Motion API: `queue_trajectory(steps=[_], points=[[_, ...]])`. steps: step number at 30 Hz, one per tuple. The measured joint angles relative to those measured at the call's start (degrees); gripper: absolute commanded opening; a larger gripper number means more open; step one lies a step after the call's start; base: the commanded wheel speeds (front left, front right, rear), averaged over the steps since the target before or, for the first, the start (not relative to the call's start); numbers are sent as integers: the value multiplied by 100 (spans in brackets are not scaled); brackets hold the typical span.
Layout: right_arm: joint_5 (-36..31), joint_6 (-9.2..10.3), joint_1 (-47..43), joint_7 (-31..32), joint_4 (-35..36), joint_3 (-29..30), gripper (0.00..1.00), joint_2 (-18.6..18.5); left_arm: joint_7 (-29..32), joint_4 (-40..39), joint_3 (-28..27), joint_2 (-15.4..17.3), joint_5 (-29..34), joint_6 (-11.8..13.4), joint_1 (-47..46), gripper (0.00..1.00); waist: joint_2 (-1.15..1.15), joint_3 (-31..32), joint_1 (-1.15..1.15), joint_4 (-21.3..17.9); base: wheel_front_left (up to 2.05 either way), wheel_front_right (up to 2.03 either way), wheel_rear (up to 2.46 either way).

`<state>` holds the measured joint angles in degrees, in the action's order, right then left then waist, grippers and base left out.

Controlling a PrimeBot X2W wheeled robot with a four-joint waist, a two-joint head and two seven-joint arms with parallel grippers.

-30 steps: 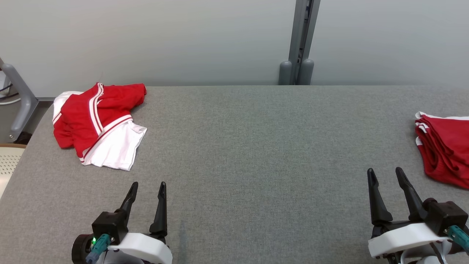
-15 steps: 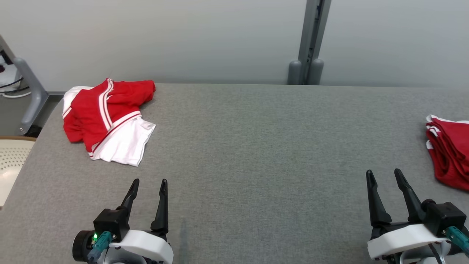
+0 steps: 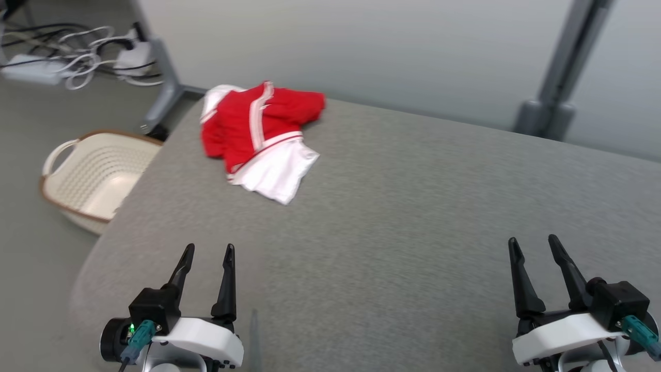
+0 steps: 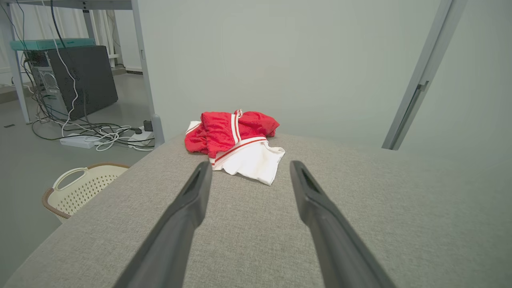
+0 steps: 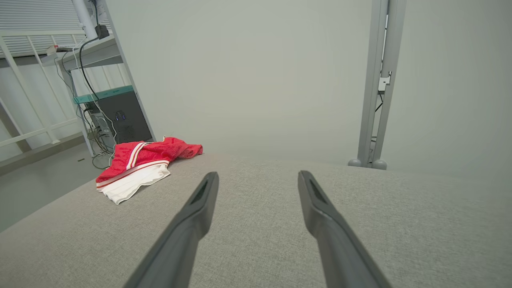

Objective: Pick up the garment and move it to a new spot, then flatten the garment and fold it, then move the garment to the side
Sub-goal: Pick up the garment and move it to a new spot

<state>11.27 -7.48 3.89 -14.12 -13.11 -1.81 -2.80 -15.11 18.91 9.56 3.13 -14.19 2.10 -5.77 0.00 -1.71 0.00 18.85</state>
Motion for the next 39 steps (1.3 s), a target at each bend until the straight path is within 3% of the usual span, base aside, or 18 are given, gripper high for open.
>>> queue_trajectory(steps=[7, 12, 21, 27, 32, 39], points=[[-3, 0, 100, 104, 4, -298, 100, 3, -2, -157, -210, -10, -36, 51, 93, 100, 0, -49, 0, 945, 0, 0, 0], [-51, -1, 388, 183, -64, -613, 100, 13, -2, -422, -391, -16, -66, 131, 332, 100, 0, -241, 0, 1225, 0, 0, 0], [-78, -1, 570, 208, -193, -822, 100, 8, -2, -622, -382, -25, -208, 201, 527, 100, 0, -430, 0, 1290, 0, 0, 0], [-269, -1, 582, 247, -76, -587, 100, 10, -2, -452, -179, -27, -208, 121, 321, 100, 0, -610, 0, 1281, 0, 0, 0], [-501, -1, 520, 379, 254, -303, 100, 5, -2, -158, -63, 10, -82, -64, -374, 100, 0, -885, 0, 1259, 0, 0, 0], [-817, -1, 678, 678, 759, -213, 100, 9, 145, 486, -174, 474, 29, -341, -1990, 100, 0, -1411, 0, 899, 0, 0, 0]])
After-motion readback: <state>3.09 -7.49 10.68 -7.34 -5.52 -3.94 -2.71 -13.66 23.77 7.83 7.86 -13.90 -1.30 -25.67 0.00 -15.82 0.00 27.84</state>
